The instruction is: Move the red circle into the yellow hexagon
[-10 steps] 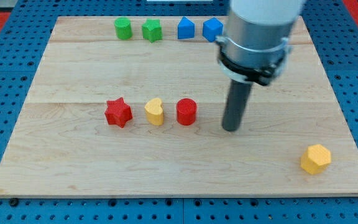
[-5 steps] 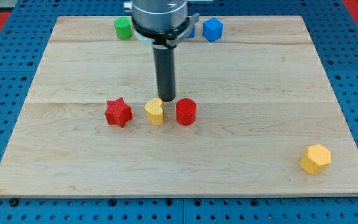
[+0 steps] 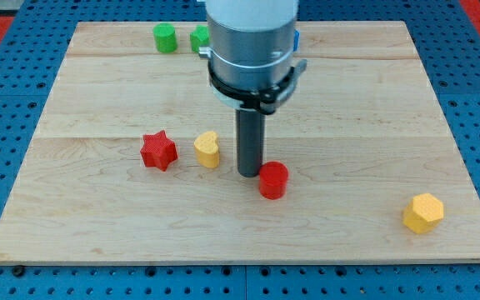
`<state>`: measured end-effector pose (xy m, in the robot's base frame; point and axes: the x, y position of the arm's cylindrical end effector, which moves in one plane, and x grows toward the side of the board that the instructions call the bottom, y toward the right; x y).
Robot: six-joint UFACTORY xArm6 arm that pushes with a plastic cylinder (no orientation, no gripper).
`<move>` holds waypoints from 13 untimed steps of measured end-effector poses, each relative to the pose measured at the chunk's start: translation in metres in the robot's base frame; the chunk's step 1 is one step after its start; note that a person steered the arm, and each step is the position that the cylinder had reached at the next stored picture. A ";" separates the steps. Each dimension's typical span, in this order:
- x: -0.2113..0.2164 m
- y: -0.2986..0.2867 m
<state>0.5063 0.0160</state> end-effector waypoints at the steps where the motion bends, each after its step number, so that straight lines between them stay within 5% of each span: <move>1: 0.011 0.024; 4: 0.069 0.054; 5: 0.075 0.008; 13: 0.049 -0.008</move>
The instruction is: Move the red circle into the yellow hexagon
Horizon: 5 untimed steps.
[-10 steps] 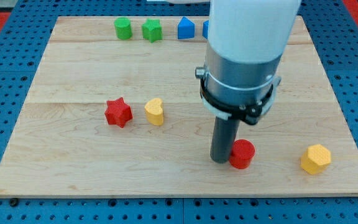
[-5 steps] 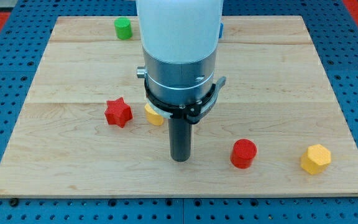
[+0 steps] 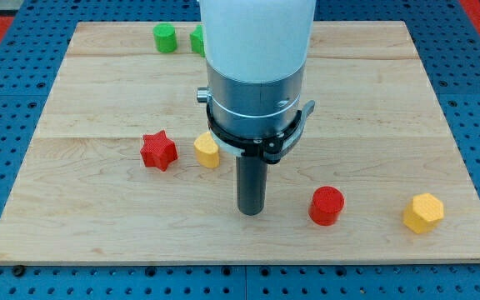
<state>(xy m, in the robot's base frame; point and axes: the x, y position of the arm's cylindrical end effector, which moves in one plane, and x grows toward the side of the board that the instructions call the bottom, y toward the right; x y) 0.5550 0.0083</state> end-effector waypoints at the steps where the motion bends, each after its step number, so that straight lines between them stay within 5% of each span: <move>1: 0.000 -0.004; 5: -0.015 0.008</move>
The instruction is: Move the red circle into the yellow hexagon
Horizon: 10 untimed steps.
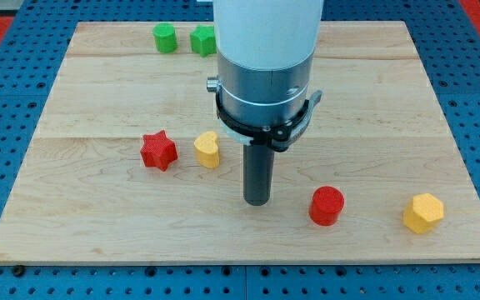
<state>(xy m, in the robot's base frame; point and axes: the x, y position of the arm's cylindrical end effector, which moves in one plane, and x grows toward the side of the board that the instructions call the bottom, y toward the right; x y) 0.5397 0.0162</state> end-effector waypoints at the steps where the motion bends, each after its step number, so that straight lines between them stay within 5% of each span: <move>1: -0.007 0.015; 10: 0.039 0.137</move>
<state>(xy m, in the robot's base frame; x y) 0.5785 0.1530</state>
